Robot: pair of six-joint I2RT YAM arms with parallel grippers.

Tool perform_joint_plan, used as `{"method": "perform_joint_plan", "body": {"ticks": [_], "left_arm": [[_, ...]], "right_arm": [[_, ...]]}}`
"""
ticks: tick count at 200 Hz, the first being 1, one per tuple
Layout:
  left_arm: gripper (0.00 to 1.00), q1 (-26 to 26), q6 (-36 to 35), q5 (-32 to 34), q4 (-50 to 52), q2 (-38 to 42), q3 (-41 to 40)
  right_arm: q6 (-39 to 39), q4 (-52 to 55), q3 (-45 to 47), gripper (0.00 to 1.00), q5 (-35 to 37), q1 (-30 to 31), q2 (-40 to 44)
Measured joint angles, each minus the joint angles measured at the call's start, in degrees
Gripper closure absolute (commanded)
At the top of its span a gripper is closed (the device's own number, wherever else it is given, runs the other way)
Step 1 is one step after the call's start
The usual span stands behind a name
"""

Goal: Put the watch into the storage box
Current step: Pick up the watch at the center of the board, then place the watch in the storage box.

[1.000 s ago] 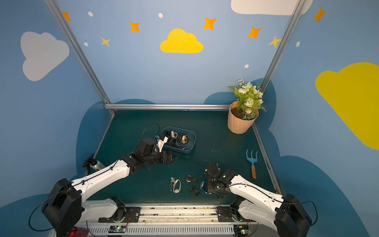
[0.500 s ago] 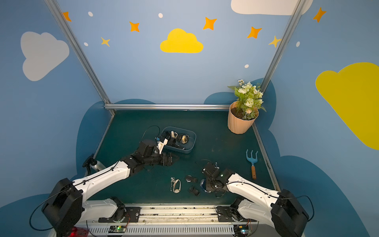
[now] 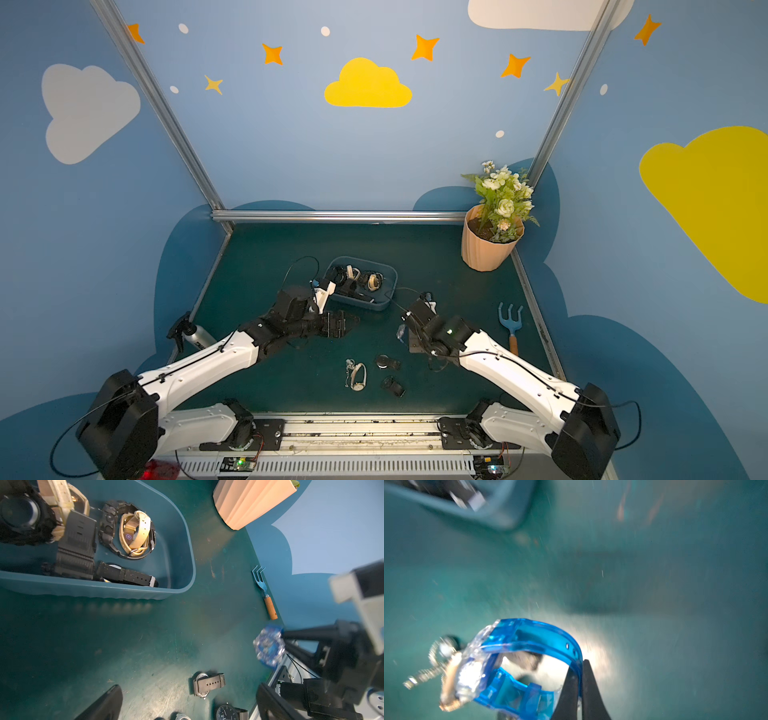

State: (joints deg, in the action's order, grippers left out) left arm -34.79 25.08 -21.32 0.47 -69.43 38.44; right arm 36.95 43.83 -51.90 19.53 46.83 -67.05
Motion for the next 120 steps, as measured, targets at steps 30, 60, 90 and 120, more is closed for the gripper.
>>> {"method": "perform_joint_plan", "body": {"ticks": [30,60,90,120], "left_arm": [[0.0,0.0,-0.04,1.11,1.05,1.31,-0.35],[0.0,0.0,-0.13,2.49,2.12,3.26,-1.03],[0.0,0.0,-0.24,4.09,3.72,4.87,-1.29],[0.0,0.0,-0.2,5.6,5.01,6.8,-1.73]], "right_arm": [[-5.77,-4.37,-7.89,1.0,0.07,-2.51,-7.85],[-10.71,-8.66,-13.81,1.0,-0.72,-4.39,-15.61],[-15.06,-11.21,-19.15,1.0,-1.62,-5.66,-23.23],[-18.88,-12.92,-24.72,1.0,-2.6,-6.51,-29.73]]}}
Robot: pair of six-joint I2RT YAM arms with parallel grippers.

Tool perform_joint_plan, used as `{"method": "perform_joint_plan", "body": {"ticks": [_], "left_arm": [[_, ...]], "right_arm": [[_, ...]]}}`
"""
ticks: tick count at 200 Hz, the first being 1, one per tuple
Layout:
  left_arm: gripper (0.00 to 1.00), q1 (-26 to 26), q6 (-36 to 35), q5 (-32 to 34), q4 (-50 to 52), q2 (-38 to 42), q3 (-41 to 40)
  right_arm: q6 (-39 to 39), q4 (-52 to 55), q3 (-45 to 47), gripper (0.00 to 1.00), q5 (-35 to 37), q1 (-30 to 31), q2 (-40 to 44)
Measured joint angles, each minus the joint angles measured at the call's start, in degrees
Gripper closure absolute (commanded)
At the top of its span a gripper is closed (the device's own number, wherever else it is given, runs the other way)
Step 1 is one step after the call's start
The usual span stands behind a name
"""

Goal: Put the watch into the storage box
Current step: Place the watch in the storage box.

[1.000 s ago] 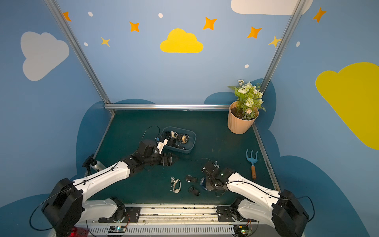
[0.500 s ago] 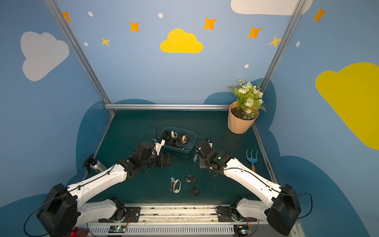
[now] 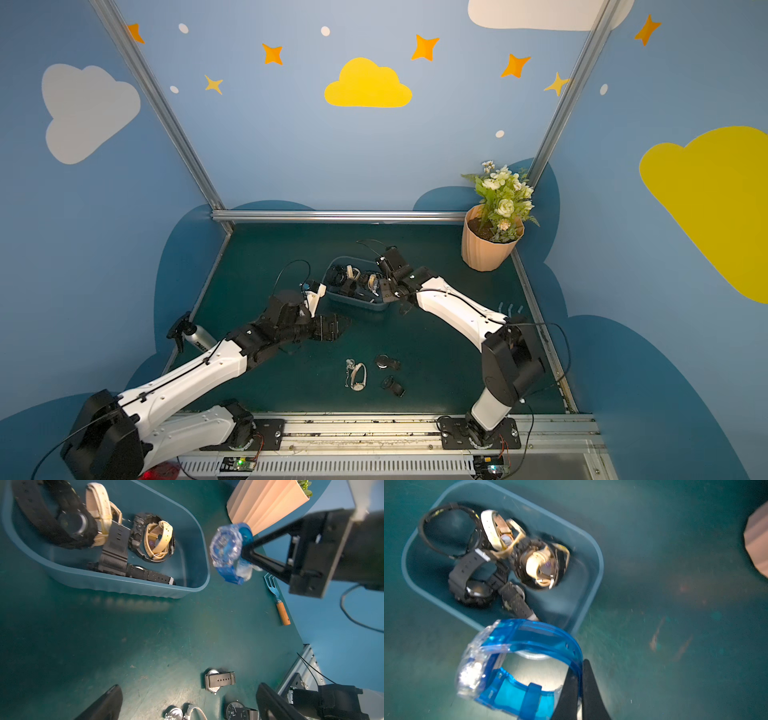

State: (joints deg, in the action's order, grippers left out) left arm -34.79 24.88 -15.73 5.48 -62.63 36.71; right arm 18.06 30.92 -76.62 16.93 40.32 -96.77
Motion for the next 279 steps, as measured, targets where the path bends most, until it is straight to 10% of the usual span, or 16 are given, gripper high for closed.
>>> {"method": "perform_joint_plan", "body": {"ticks": [124,179,279], "left_arm": [[0.0,0.0,1.22,2.38,2.08,1.51,-0.94],[0.0,0.0,1.73,2.58,2.25,1.51,-0.98],[0.03,-0.57,5.05,0.22,2.62,1.95,-4.98]], "right_arm": [[-7.13,-2.99,-8.09,0.99,-4.42,-0.85,-15.23],[-7.04,-3.34,-8.68,0.41,-5.92,-0.85,-15.72],[-4.33,-6.62,-1.55,0.18,-7.23,-0.85,2.78]]}}
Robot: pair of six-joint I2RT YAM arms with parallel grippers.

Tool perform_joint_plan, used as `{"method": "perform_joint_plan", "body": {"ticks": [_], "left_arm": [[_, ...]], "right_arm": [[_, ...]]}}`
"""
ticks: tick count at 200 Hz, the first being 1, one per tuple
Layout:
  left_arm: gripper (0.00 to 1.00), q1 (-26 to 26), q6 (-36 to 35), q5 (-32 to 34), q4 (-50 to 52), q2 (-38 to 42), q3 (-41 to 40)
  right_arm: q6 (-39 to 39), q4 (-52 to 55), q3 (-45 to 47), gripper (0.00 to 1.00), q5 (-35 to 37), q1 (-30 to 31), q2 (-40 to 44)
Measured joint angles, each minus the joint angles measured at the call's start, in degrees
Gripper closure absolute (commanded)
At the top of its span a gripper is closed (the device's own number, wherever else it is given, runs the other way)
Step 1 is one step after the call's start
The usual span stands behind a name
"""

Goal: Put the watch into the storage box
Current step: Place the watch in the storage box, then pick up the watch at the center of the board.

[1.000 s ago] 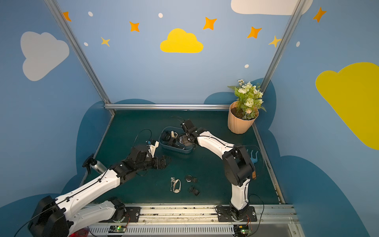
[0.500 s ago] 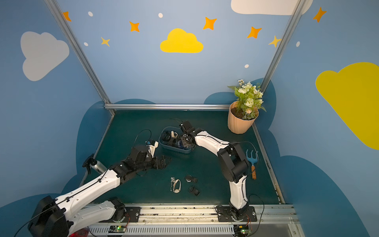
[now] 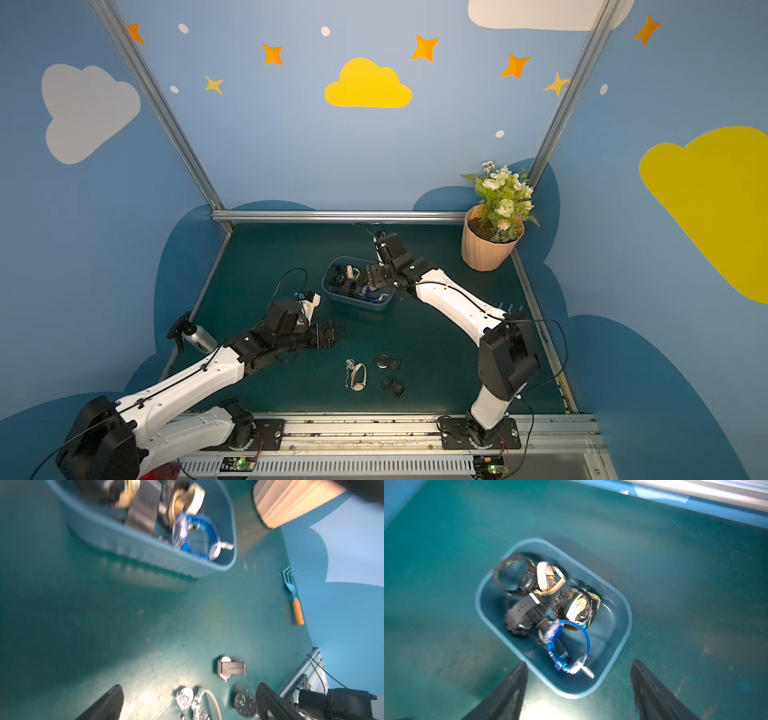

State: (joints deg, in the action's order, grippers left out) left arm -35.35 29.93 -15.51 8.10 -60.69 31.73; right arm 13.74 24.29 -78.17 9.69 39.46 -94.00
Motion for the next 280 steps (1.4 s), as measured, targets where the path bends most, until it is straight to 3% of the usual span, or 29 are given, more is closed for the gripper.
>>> {"method": "perform_joint_plan", "body": {"ticks": [60,144,213,263,280], "left_arm": [[0.14,-6.78,0.63,1.16,2.47,3.02,-3.58],[0.31,-16.33,-0.22,5.84,4.61,4.87,-5.66],[0.45,-20.72,-2.29,8.57,4.46,-2.82,-2.62],[0.71,-21.46,-2.38,8.83,3.69,-8.26,-0.63],[0.72,-21.46,-2.69,9.31,3.69,-9.2,-0.09]], "right_arm": [[3.34,-1.75,11.69,0.17,-0.81,-0.07,5.92],[5.6,-1.79,12.31,0.17,-0.79,-0.07,6.49],[6.84,-1.57,14.86,0.17,-0.48,-0.09,8.66],[6.99,-1.42,15.21,0.17,0.2,-0.13,9.66],[6.93,-1.4,15.23,0.17,0.31,-0.15,9.66]]}}
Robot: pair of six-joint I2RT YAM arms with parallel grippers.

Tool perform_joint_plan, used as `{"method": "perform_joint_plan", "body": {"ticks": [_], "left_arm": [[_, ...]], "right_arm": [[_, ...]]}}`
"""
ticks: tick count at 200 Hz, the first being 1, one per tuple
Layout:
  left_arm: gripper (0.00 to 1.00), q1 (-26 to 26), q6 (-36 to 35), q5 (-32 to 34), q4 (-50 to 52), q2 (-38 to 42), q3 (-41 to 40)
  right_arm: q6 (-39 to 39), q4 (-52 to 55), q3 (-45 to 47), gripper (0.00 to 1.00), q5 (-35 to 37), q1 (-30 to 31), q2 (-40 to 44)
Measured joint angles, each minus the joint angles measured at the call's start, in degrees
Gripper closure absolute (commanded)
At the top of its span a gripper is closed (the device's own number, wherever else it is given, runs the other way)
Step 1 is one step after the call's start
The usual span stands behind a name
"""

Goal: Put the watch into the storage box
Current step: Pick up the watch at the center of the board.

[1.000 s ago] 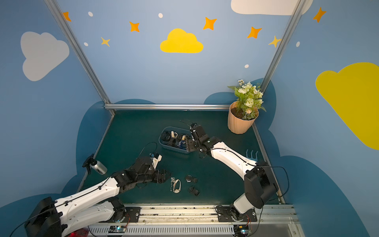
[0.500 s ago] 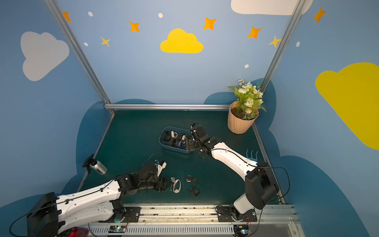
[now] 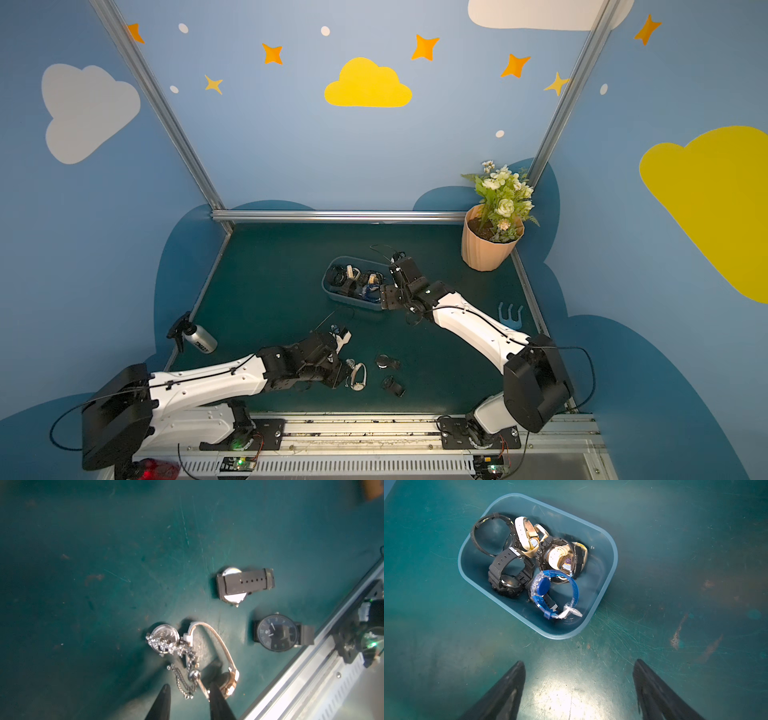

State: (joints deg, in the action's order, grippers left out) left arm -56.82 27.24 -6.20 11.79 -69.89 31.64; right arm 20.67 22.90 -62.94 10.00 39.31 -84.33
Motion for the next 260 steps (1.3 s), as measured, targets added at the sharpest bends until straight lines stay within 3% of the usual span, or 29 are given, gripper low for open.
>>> {"method": "perform_joint_plan", "body": {"ticks": [98,118,206,260], "left_arm": [[0.88,0.0,-0.02,1.53,-1.49,-5.6,3.08],[0.95,0.0,-0.04,1.57,-1.68,-6.14,3.28],[0.96,0.26,0.24,5.33,0.92,-0.74,4.7],[0.96,4.09,-0.52,5.84,1.33,2.69,7.08]], "right_arm": [[-0.15,0.02,0.0,0.17,0.46,-0.22,0.0],[-0.28,0.02,0.0,0.17,0.5,-0.22,0.0],[-0.52,0.02,0.02,0.17,0.72,-0.22,-0.02],[-0.52,0.02,0.44,0.17,0.96,-0.22,0.07]]}}
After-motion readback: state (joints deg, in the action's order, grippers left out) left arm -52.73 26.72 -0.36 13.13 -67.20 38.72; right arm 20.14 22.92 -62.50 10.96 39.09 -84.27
